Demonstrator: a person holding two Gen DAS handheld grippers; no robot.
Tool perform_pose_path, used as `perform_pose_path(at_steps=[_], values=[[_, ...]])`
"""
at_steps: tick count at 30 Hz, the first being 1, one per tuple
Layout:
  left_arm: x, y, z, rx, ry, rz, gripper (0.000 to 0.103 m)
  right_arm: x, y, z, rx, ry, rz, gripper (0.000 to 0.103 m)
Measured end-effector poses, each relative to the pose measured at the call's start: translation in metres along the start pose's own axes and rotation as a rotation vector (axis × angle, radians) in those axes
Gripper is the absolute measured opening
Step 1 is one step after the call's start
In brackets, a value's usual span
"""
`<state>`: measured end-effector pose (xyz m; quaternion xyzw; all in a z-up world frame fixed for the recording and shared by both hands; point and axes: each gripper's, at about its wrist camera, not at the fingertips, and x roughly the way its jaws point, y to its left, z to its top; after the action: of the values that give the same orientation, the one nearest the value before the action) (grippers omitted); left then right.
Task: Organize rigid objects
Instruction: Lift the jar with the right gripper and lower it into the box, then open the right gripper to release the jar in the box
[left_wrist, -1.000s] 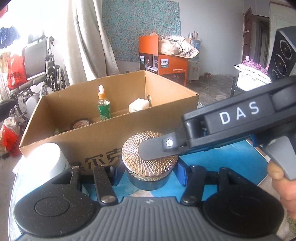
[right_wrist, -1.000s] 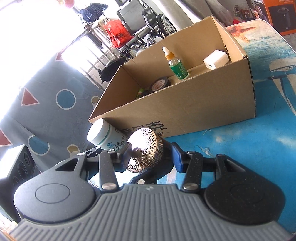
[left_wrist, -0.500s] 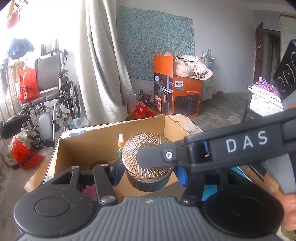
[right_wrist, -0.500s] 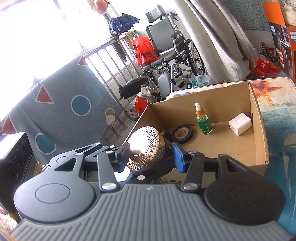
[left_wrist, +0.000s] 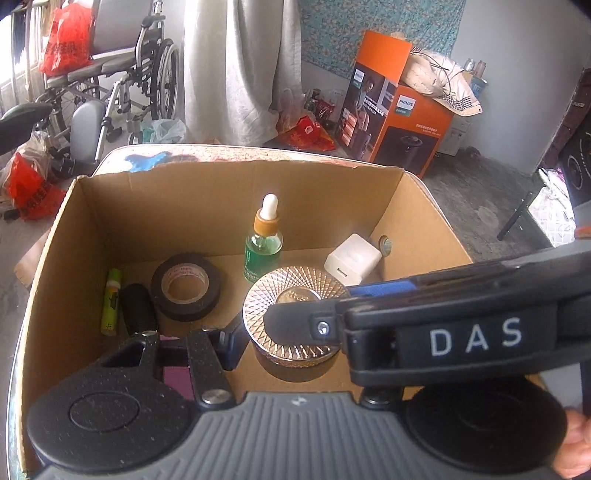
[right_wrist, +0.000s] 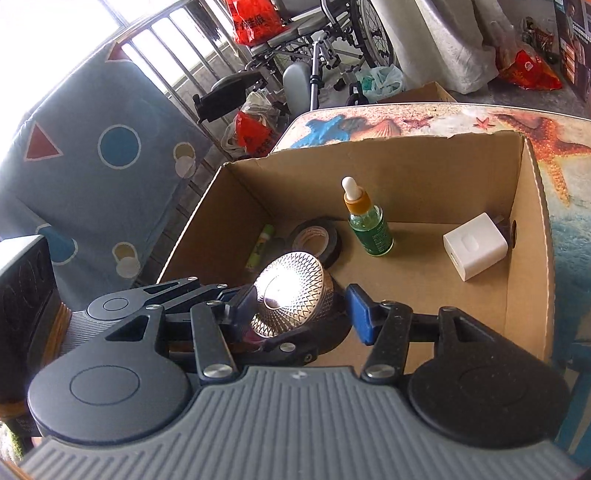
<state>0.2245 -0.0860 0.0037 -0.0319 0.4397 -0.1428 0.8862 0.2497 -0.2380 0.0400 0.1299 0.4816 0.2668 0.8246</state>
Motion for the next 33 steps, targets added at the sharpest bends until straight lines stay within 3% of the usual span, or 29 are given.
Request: perform_pose_path(at_steps=[13,19,24,29,31,33], values=[[0.026,0.014,0.003,-0.1,0.13,-0.011,0.06,0.053,-0.021,0.012,0.029,0.143,-0.006,0.054],[0.019,0.013,0.001,-0.107,0.107,-0.021,0.061,0.061,-0.034,0.011,0.092,0.156,0.01,0.055],[-0.002,0.006,0.0,-0.077,0.05,-0.023,0.067,0.039,-0.034,0.008,0.116,0.064,0.033,0.055],[-0.045,-0.008,-0.013,-0.013,-0.073,-0.055,0.074,-0.012,-0.017,-0.008,0.124,-0.109,0.06,0.055],[-0.062,-0.015,-0.021,0.02,-0.118,-0.069,0.078,-0.037,-0.005,-0.019,0.109,-0.182,0.063,0.058],[-0.083,-0.023,-0.031,0.072,-0.162,-0.082,0.082,-0.062,0.009,-0.032,0.086,-0.259,0.054,0.069]])
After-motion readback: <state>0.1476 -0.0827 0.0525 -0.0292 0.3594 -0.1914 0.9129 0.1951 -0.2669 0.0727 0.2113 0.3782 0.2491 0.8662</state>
